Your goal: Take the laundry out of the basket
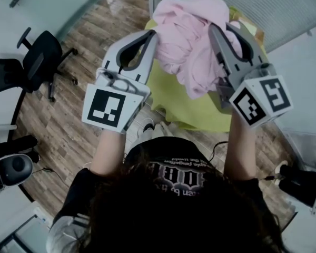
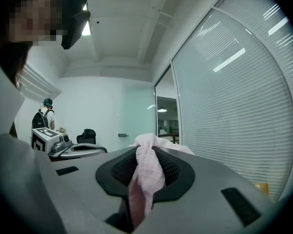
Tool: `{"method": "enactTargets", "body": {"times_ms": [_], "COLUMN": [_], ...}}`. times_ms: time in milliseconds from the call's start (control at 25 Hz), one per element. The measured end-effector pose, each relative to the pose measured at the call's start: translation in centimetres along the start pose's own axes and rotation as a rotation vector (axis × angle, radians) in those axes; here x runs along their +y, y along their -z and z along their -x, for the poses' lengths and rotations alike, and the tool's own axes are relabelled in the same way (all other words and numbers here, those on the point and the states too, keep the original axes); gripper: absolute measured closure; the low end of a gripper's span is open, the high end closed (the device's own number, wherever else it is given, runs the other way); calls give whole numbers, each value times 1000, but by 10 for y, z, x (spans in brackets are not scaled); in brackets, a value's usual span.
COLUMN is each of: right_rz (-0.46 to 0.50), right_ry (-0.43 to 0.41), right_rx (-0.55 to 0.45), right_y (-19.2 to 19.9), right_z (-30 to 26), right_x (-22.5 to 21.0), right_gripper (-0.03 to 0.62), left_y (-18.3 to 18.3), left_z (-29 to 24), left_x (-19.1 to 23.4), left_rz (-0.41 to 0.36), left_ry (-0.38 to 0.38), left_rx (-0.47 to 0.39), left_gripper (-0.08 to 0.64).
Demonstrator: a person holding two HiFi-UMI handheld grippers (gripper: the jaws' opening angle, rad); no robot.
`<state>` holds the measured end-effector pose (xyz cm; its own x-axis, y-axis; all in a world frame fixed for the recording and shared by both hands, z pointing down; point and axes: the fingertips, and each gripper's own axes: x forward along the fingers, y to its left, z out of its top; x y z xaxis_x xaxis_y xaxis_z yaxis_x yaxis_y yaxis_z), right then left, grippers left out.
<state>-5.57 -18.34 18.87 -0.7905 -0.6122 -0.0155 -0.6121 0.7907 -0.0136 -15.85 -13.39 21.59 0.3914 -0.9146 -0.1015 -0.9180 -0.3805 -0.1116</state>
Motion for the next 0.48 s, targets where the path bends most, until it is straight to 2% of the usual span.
{"method": "enactTargets", "body": {"times_ms": [240,480], "right_rz": [-2,-14], "right_ry": [13,27], "right_rx": [6,14], "right_y": [17,38], "right_z": [-23,-30], "right_x": [37,53], "right_gripper": [515,515], "left_y": [16,28], "left_z": [30,43], "left_x": [34,45], "left_rz": [20,32], "left_ry": [9,24], "left_rx": [13,23], "left_gripper": [560,560]}}
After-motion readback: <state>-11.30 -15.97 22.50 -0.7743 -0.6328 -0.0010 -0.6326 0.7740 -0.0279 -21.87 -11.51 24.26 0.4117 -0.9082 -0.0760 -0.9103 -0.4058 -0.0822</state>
